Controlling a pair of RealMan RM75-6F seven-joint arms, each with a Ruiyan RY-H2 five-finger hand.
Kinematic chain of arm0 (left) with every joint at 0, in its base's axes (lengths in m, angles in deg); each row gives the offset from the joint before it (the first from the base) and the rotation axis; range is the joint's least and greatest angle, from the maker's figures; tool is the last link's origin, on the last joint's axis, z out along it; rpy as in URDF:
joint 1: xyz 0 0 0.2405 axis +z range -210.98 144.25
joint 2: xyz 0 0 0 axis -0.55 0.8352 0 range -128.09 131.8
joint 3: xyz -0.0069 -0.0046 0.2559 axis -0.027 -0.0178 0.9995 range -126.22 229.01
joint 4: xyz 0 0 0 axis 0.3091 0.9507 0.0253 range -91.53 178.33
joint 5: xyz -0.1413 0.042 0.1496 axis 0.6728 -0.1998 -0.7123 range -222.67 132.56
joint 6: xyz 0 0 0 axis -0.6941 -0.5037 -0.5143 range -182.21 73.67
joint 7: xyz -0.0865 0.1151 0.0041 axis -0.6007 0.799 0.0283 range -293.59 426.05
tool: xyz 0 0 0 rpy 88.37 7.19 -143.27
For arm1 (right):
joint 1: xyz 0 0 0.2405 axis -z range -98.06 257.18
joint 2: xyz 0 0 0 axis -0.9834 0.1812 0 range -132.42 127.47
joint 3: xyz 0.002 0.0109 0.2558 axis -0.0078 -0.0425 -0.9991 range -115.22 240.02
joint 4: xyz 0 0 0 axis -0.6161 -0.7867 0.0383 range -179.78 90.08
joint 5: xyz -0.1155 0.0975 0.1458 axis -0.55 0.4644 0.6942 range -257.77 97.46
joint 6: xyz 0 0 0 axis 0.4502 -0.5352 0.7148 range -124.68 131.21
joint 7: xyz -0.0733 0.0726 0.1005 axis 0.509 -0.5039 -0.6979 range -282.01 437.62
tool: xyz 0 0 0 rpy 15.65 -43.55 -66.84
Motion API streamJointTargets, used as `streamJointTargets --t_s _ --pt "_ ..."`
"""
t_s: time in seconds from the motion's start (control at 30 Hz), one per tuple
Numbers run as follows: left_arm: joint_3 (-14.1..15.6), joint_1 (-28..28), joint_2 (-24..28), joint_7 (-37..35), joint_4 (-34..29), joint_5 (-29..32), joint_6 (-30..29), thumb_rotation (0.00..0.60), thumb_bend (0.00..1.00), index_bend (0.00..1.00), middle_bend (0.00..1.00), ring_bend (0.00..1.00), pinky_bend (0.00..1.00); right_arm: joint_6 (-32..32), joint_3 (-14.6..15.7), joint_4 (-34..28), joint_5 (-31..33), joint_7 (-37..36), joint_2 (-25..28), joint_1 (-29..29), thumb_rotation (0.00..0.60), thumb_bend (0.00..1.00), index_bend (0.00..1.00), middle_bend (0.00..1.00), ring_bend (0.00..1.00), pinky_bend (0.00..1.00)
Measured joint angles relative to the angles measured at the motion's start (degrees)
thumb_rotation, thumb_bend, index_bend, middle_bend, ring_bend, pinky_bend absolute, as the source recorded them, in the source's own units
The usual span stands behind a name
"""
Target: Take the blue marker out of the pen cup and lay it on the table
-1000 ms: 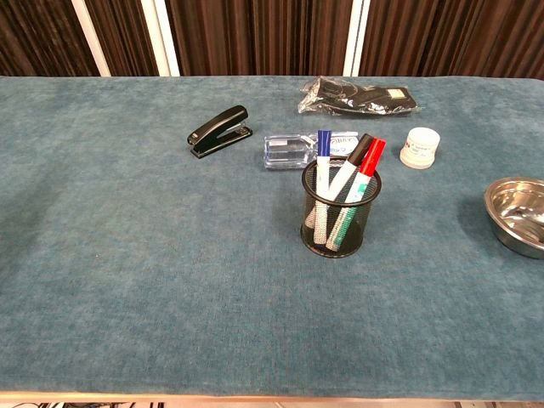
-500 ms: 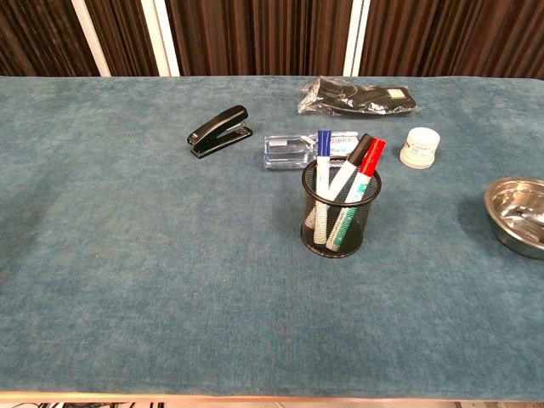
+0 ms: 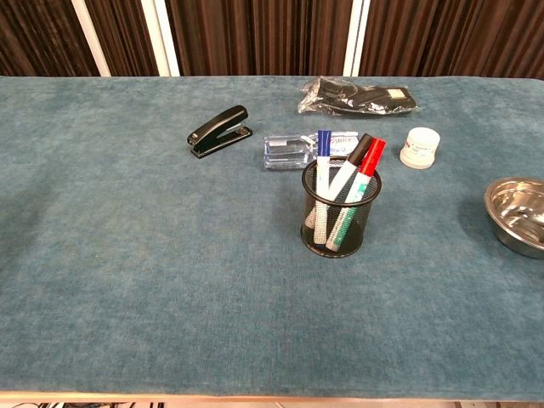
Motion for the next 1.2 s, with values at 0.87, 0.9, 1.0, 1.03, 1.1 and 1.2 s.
streamJointTargets --t_s 0.87,0.9,1.0,1.03,1.1,1.2 --pt "0.0 -0.2 0.2 0.0 -0.1 0.8 0.9 0.6 0.56 0.1 0.0 0.0 0.0 -43.3 -10.1 4.7 14.0 -15.2 0.0 -37.1 0.6 0.26 0.24 0.0 0.0 0.16" --pt "0.1 -0.2 0.2 0.1 -0.1 0.8 0.9 0.6 0.56 0.1 0.0 0.0 0.0 -43.8 -10.1 5.0 15.1 -14.4 -0.4 -37.9 0.6 0.26 0.25 0.0 0.0 0.16" --pt "0.0 -0.2 0.3 0.0 -0.2 1.0 1.0 0.6 0.56 0.1 0.0 0.0 0.0 -45.5 -9.8 5.5 18.9 -11.5 -1.7 -40.3 0.6 0.27 0.27 0.0 0.0 0.16" --pt "0.0 -0.2 0.3 -0.1 -0.3 1.0 0.9 0.6 0.56 0.1 0.0 0.0 0.0 -45.9 -9.6 5.7 19.9 -10.6 -2.1 -41.0 0.6 0.28 0.28 0.0 0.0 0.16" --pt "-0.1 -0.1 0.4 -0.2 -0.3 1.1 0.9 0.6 0.56 0.1 0.0 0.0 0.0 -46.4 -9.0 5.9 22.4 -8.6 -2.9 -42.3 0.6 0.28 0.3 0.0 0.0 0.16" --pt "0.0 -0.2 0.4 -0.2 -0.3 1.2 1.1 0.6 0.56 0.1 0.0 0.0 0.0 -46.4 -8.2 5.8 25.8 -6.6 -4.0 -43.7 0.6 0.28 0.32 0.0 0.0 0.16"
